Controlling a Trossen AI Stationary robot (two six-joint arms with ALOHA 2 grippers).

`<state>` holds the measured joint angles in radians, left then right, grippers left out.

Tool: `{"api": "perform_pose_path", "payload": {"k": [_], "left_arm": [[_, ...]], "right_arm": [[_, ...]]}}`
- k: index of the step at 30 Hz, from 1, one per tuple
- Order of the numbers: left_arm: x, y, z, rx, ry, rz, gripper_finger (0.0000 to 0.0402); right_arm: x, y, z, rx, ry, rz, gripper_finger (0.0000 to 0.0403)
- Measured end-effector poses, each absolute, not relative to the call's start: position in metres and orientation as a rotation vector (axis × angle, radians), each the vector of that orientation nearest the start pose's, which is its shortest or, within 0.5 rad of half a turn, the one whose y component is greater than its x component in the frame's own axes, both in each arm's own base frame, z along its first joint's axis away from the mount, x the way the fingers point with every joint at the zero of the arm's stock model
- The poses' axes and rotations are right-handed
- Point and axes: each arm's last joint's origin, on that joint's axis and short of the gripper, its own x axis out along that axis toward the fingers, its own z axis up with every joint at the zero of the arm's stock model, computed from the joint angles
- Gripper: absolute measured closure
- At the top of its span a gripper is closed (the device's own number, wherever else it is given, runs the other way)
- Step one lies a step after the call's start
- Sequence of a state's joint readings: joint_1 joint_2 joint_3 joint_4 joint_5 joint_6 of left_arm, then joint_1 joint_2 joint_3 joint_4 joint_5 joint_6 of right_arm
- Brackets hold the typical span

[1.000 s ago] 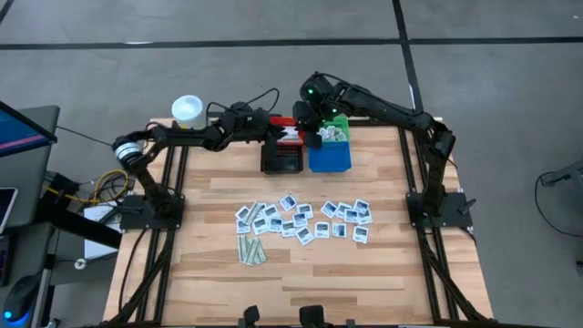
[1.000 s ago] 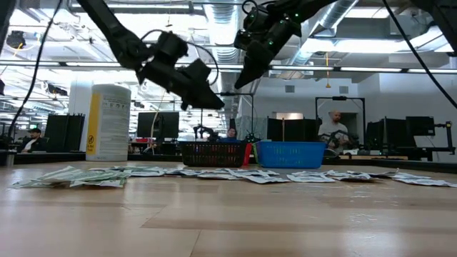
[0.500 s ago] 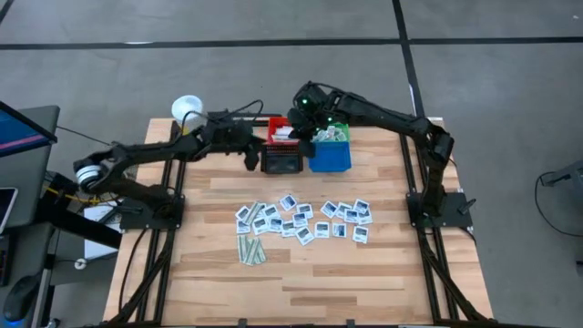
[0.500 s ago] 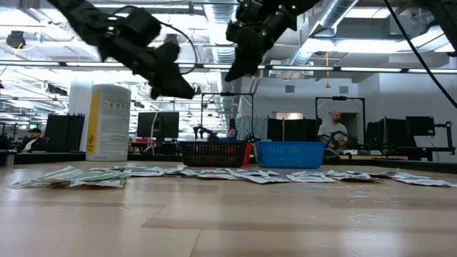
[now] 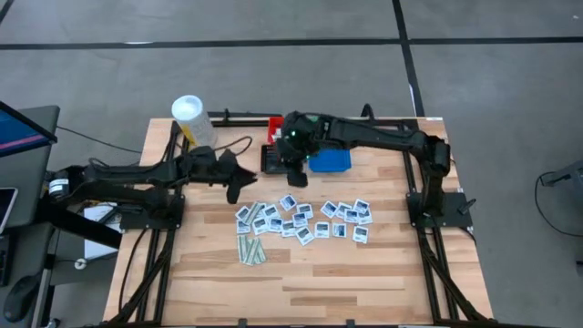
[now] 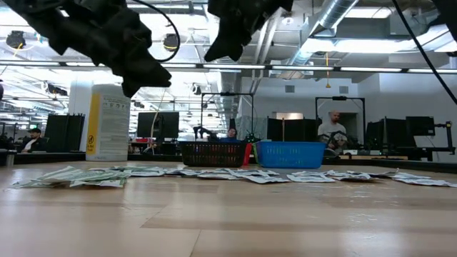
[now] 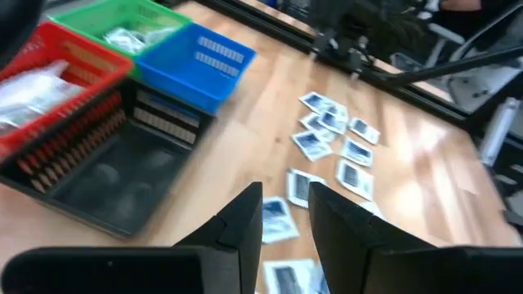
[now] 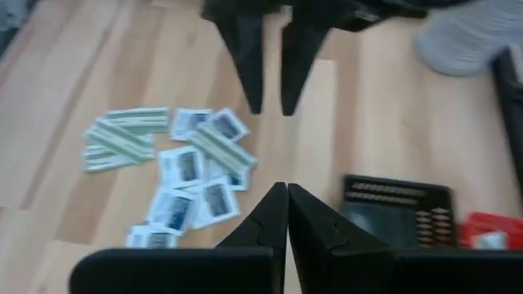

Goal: Pick & Place First Aid Supplies
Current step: Put the bandage into the red basket

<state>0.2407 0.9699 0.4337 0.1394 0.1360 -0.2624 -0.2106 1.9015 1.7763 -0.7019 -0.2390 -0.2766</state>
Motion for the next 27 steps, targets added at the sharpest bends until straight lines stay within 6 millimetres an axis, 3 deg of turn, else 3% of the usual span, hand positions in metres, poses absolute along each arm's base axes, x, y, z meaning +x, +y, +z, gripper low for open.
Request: {"api": "perform_pose_path", "payload": {"k": [8,13,19,27], "left_arm": [[0.192,0.017,0.192,-0.368,0.443,0.085,0.0300],[0.194,0.004,0.176,-0.327,0.504,0.147,0.0300],[0.198,-0.004,0.161,-0.322,0.578,0.187,0.0300],[0.202,-0.004,0.149,-0.334,0.641,0.207,0.0300]], "right_arm": [[0.424,-0.035,0.298,-0.002,0.846,0.189,0.0397],[0.427,-0.010,0.285,0.001,0.926,0.044,0.0397],[0.426,0.020,0.284,-0.097,0.935,-0.053,0.0397],[0.418,0.037,0.280,-0.166,1.014,-0.001,0.0397]]}}
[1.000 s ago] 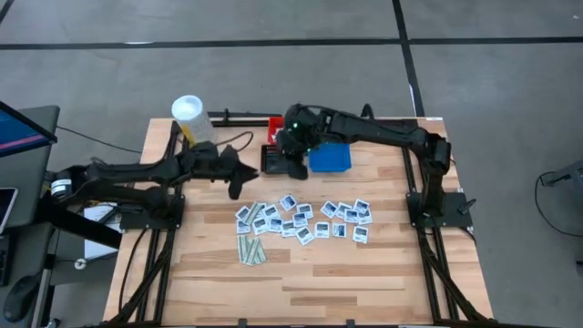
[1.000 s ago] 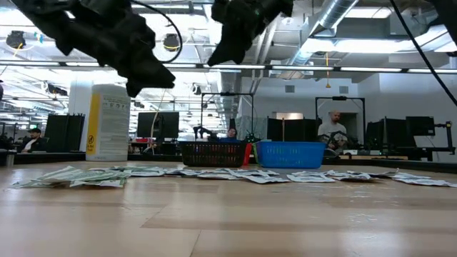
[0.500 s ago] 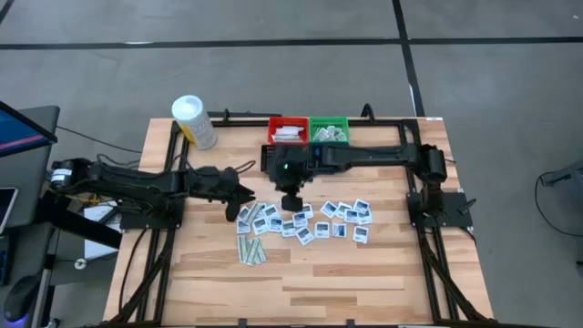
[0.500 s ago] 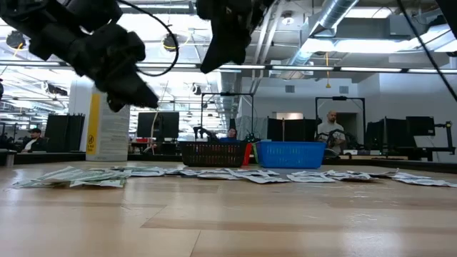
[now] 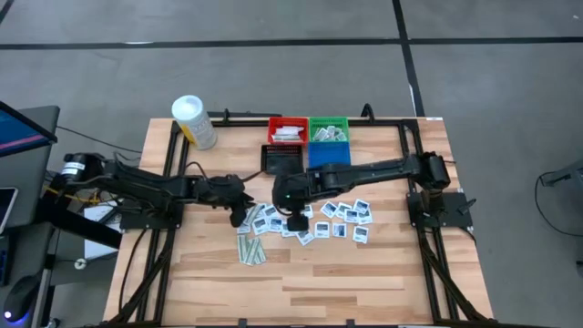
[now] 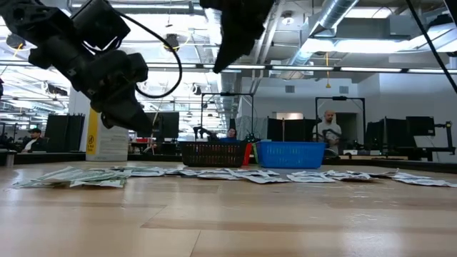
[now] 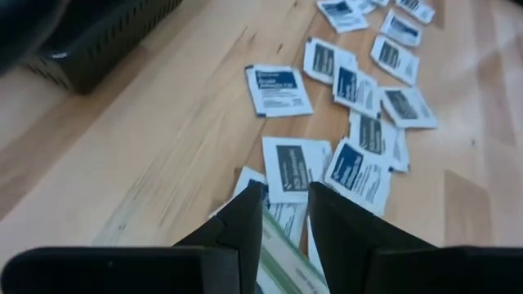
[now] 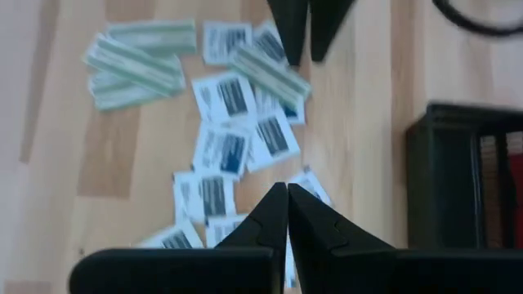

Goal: Pick & Place First Aid Supplies
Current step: Put the bandage into the red basket

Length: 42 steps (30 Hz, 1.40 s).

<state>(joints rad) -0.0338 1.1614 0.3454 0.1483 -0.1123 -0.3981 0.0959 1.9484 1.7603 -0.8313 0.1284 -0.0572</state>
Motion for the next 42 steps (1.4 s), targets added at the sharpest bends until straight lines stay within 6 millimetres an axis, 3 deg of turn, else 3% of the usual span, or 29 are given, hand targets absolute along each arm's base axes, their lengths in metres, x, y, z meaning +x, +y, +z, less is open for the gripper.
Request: {"api": "perform_pose_path", "payload": {"k": [7,14,20,26,33,37,42], "left_arm": [[0.204,-0.004,0.142,-0.366,0.670,0.225,0.0300],[0.205,-0.004,0.142,-0.382,0.661,0.229,0.0300],[0.206,-0.002,0.142,-0.365,0.647,0.267,0.0300],[0.206,-0.002,0.142,-0.194,0.660,0.227,0.0292],[0.206,-0.001,0.143,-0.069,0.661,0.222,0.0233],[0.207,0.002,0.140,-0.068,0.670,0.233,0.0200],[0.210,0.001,0.126,-0.057,0.740,0.234,0.0187]], "right_arm": [[0.398,0.032,0.281,-0.137,1.062,-0.024,0.0397],[0.346,0.027,0.279,-0.018,0.915,-0.081,0.0397],[0.310,0.025,0.254,0.144,0.790,-0.137,0.0397],[0.303,0.030,0.231,0.200,0.788,-0.147,0.0397],[0.309,0.037,0.215,0.184,0.838,-0.135,0.0397],[0.310,0.037,0.216,0.182,0.826,-0.132,0.0397],[0.311,0.035,0.217,0.167,0.813,-0.132,0.0397]]}}
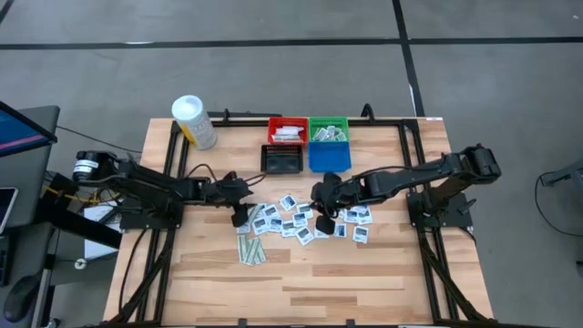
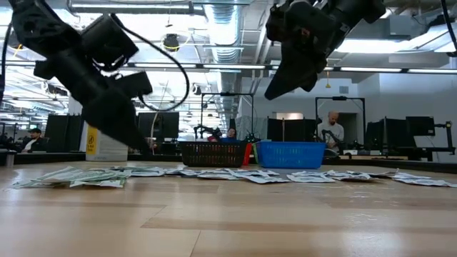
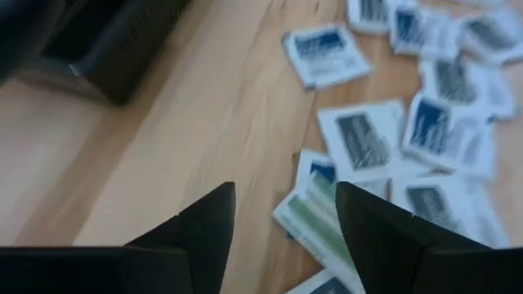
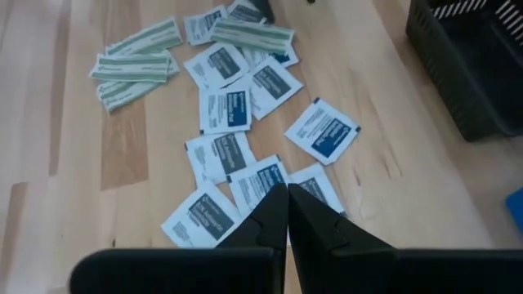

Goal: Pick & Place First Aid Supplies
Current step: Put the bandage into the red basket

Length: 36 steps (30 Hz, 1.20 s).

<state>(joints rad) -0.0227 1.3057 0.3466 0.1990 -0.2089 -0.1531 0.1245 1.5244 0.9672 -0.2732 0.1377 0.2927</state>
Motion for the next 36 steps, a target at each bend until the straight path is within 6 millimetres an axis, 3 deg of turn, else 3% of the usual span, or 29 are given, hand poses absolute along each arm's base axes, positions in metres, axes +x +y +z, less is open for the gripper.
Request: {"api": "perform_pose_path", "payload": {"k": [15,31,36], "left_arm": [[0.218,0.001,0.096,-0.052,0.847,0.228,0.0222],[0.219,0.000,0.096,-0.069,0.838,0.203,0.0385],[0.219,0.000,0.097,-0.079,0.831,0.193,0.0394]], "right_arm": [[0.311,0.034,0.218,0.167,0.801,-0.130,0.0397],[0.311,0.034,0.218,0.157,0.802,-0.125,0.0397],[0.311,0.034,0.218,0.157,0.802,-0.126,0.0397]]}}
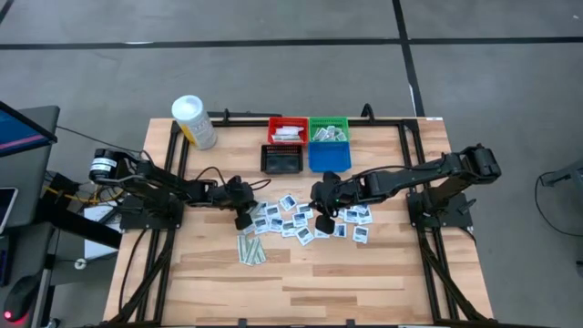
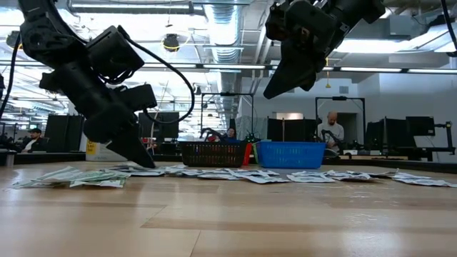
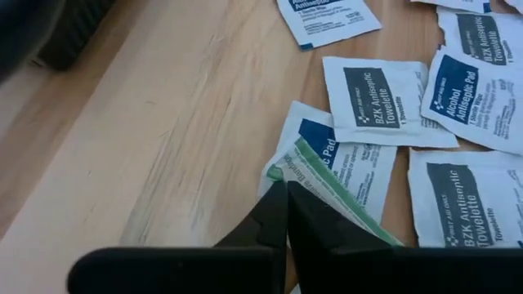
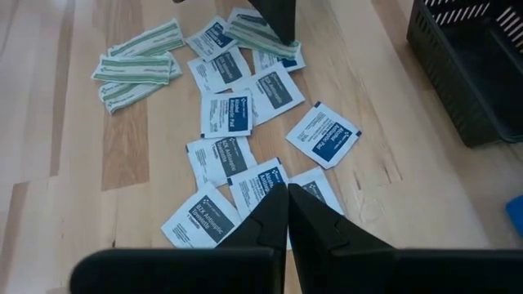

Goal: Pick & Place First Aid Supplies
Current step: Put the bandage into the red basket

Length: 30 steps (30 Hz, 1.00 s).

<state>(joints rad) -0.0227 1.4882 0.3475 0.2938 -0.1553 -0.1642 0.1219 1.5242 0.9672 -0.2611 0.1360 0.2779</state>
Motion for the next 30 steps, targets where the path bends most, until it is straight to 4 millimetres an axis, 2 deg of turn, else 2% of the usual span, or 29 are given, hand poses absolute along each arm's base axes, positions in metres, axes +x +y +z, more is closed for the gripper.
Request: {"api": "perform_pose_path", "payload": {"k": [18,30], "left_arm": [[0.215,0.000,0.133,-0.084,0.649,0.216,0.0395],[0.215,0.001,0.138,-0.080,0.618,0.235,0.0396]], "right_arm": [[0.313,0.027,0.219,0.132,0.792,-0.132,0.0397],[0.314,0.022,0.219,0.138,0.786,-0.143,0.0397]]}}
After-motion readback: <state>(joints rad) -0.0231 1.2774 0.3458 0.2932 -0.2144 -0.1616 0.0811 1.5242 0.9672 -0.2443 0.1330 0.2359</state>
